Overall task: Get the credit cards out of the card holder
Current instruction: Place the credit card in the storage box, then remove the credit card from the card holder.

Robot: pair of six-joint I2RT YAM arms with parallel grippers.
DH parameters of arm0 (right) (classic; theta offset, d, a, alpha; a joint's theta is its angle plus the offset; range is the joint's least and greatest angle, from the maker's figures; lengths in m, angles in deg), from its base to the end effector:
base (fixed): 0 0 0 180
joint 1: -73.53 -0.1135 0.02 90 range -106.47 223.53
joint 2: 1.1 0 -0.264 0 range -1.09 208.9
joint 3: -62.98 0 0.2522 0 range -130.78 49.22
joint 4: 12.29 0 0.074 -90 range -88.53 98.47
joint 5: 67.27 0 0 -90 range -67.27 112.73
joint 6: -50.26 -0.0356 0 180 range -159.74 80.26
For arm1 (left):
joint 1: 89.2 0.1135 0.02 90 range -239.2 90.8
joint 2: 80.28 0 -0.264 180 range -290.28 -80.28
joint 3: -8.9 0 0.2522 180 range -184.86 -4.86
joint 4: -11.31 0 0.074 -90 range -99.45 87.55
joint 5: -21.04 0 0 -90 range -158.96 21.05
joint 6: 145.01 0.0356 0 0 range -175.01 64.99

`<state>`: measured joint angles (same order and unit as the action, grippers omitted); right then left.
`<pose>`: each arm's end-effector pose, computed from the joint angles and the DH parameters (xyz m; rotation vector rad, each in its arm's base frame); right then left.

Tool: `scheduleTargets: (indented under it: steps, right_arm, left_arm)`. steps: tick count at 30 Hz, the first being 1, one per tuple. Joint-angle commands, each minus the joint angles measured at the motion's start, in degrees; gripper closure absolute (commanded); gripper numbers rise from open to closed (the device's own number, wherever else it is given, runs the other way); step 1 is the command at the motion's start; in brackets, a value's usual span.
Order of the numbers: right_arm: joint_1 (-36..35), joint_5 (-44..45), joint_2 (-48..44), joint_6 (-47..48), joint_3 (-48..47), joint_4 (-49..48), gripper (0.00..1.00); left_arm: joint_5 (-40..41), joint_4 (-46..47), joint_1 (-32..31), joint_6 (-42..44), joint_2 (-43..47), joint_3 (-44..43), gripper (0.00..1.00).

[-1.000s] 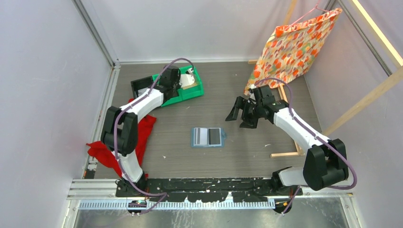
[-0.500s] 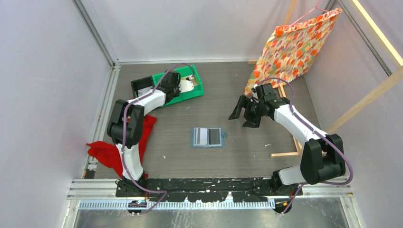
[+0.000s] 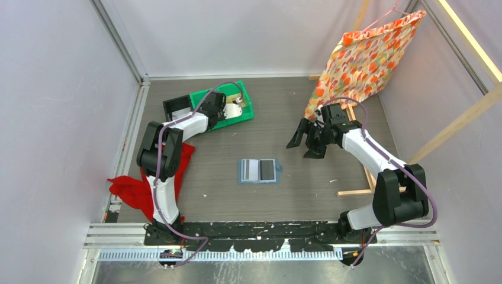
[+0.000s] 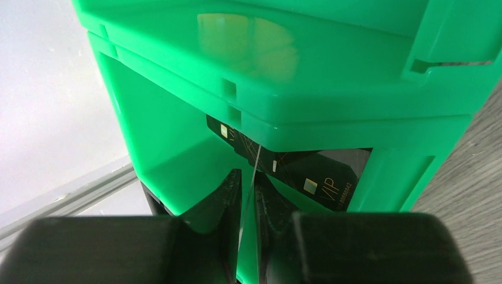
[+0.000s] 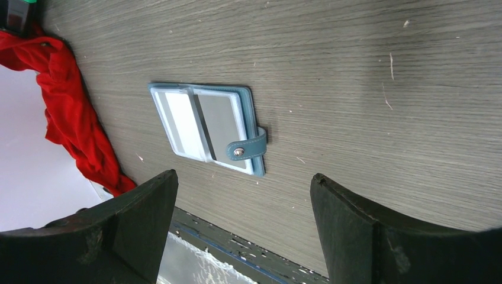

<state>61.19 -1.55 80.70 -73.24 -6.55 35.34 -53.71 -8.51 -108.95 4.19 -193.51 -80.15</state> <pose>0.2725 0.0746 0.2291 0.3429 2.6880 0.8193 0.4099 -0.1372 0.1775 1.4170 1.9345 0.6447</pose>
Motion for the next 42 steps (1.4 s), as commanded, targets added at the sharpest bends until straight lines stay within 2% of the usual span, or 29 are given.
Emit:
scheduleTargets:
  steps: [1, 11, 19, 20, 21, 28, 34, 38, 40, 42]
  right_arm:
    - [0.5, -1.3, -0.5, 0.8, -1.9, -1.3, 0.13]
    - [0.8, -1.7, -1.5, 0.6, -1.1, -1.4, 0.13]
    - [0.8, -2.0, -2.7, 0.4, -0.8, -1.3, 0.12]
    - [0.8, -2.0, -3.0, 0.4, -0.6, -1.1, 0.12]
    - [0.8, -1.9, -3.3, 0.4, -0.5, -1.0, 0.11]
    - [0.8, -2.2, -5.3, -0.2, 0.5, -0.9, 0.10]
    - [0.6, -3.6, -7.0, -1.0, 2.1, -2.1, 0.10]
    - [-2.5, -2.8, -7.6, -2.0, 3.2, -3.3, 0.09]
    - [-5.8, -0.7, -7.2, -2.8, 3.4, -3.9, 0.09]
    - [-9.8, 1.9, -6.6, -3.8, 3.3, -4.6, 0.09]
  left_arm:
    - [0.2, 0.6, 0.3, -0.1, 0.6, -1.7, 0.82]
    - [1.7, -2.4, -0.9, -1.9, 2.7, -2.1, 0.70]
    - [8.5, -2.5, -3.3, -0.9, 7.1, 0.1, 0.65]
    - [8.6, -3.2, -3.5, -1.4, 8.1, 0.3, 0.55]
    - [8.5, -3.8, -3.7, -2.0, 9.0, 0.1, 0.53]
    - [10.1, -14.0, -6.3, -9.7, 15.1, -4.6, 0.50]
    - [10.1, -31.8, -10.6, -29.1, 18.5, -13.9, 0.50]
    - [10.5, -40.8, -12.1, -50.3, 20.0, -16.9, 0.49]
    - [6.0, -48.0, -12.2, -61.9, 19.8, -18.5, 0.50]
    - [-1.6, -51.3, -12.2, -70.8, 21.0, -15.8, 0.54]
